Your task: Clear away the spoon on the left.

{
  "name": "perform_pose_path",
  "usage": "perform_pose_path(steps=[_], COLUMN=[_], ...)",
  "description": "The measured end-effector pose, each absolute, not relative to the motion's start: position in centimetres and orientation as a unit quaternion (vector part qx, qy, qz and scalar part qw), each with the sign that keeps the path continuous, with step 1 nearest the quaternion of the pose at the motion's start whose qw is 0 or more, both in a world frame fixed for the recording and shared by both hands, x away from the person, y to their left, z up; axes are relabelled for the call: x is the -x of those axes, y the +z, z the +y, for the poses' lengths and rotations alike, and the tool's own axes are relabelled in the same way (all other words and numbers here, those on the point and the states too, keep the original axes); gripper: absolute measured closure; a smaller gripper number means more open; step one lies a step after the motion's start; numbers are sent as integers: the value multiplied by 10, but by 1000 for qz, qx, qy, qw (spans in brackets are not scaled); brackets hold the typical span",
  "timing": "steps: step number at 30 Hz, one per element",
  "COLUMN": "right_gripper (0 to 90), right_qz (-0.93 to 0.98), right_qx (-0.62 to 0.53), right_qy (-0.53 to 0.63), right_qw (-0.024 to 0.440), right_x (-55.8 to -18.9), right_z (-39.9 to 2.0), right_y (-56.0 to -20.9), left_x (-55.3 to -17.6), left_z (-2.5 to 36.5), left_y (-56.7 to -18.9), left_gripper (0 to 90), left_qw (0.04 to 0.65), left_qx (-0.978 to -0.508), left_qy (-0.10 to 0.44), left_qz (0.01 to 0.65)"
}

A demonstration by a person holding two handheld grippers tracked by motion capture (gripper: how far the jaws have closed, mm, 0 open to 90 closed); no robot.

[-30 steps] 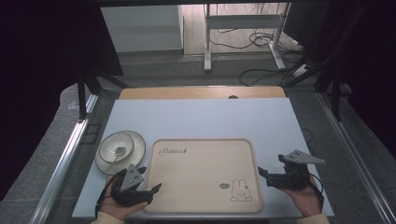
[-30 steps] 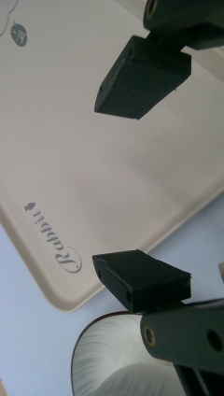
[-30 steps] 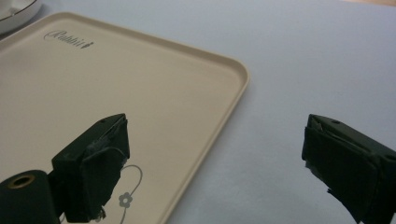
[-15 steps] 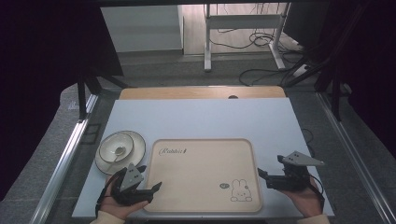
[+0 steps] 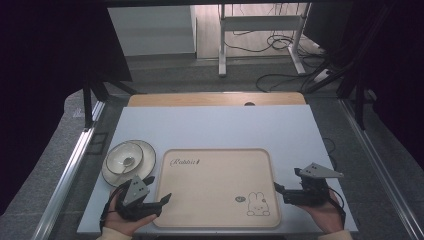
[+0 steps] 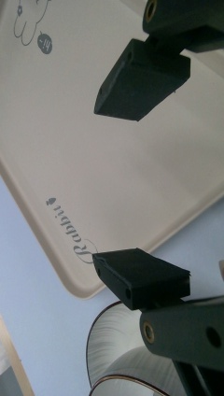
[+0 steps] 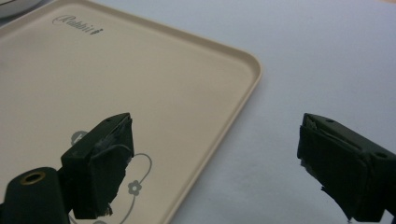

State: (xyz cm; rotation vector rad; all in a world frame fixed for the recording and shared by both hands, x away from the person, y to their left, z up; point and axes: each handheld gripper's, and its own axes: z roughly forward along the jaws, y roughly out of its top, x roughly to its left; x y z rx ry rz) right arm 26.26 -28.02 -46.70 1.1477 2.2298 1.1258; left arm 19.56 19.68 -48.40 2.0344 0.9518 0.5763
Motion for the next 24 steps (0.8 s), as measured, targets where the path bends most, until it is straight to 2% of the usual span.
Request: perform_pose_path(steps=[7, 14, 24], right_gripper=[111, 118, 130], right_qz=[791, 805, 809], right_qx=[-411, -396, -388], right_qy=[411, 404, 397], right_qw=[191, 179, 194], right_x=[-266, -271, -268], right_z=[-278, -272, -269], right_y=[-465, -472, -471], left_x=[-195, -191, -182], left_z=[204, 201, 199], left_y=[-481, -461, -450], left_gripper=[252, 240, 240], left_qw=[402, 409, 407], left_qx=[-794, -783, -786], left_qy=[237, 265, 278], left_qz=[389, 386, 372])
